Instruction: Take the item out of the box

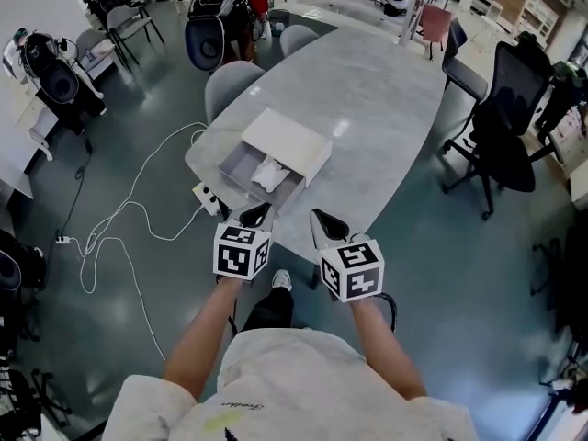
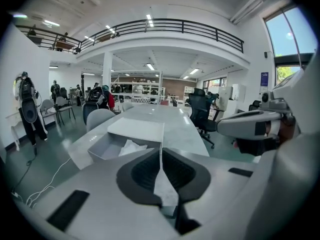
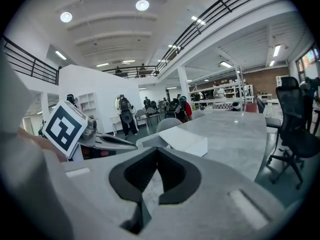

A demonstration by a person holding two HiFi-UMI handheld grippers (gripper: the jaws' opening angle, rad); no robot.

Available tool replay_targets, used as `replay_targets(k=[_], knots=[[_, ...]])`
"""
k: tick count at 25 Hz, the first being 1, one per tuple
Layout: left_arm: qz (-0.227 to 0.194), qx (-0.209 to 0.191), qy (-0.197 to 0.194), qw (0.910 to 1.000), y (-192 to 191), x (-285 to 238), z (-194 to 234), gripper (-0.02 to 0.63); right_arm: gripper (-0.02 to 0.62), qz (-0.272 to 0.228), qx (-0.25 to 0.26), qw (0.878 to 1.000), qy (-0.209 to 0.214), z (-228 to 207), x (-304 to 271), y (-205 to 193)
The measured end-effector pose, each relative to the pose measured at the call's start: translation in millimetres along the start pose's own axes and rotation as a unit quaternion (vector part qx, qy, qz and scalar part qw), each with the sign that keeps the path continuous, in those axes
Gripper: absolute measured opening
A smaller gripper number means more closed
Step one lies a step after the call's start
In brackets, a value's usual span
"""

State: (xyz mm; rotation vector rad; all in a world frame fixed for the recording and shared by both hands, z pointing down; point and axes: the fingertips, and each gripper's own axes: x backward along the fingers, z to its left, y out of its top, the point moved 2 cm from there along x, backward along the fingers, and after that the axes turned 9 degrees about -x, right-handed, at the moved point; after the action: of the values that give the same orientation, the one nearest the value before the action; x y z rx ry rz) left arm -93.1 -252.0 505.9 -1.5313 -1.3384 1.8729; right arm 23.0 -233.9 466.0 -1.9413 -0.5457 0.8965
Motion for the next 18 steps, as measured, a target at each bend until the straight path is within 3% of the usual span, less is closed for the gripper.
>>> replay_targets(k=[10,18], knots=[[0.075,-0.039,-0.052,0.9951,-3,-72,44,0.018,0.005,0.010,-0.017,0.999,-0.032,-28,-62,28],[0.137,-0.087,-0.105,0.9810,-13,-121,50,0.020,0.005,0.026,-0.032,0.998,-0.055,-56,-92,34]])
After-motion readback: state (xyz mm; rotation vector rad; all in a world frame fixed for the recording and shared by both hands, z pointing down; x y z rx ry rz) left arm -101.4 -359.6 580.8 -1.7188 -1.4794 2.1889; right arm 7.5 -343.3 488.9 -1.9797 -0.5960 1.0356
